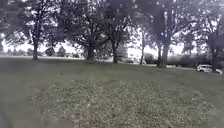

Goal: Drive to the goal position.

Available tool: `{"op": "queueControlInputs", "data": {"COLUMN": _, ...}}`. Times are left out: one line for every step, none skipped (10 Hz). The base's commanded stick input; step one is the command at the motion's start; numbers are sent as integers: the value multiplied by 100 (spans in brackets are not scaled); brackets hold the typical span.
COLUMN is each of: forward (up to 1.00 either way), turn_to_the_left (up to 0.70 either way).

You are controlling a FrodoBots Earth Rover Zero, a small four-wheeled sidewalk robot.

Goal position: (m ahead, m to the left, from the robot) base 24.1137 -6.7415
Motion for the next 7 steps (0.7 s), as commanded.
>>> {"op": "queueControlInputs", "data": {"forward": 70, "turn_to_the_left": 0}}
{"op": "queueControlInputs", "data": {"forward": 70, "turn_to_the_left": 0}}
{"op": "queueControlInputs", "data": {"forward": 70, "turn_to_the_left": 0}}
{"op": "queueControlInputs", "data": {"forward": 70, "turn_to_the_left": 1}}
{"op": "queueControlInputs", "data": {"forward": 70, "turn_to_the_left": 13}}
{"op": "queueControlInputs", "data": {"forward": 70, "turn_to_the_left": 28}}
{"op": "queueControlInputs", "data": {"forward": 70, "turn_to_the_left": 0}}
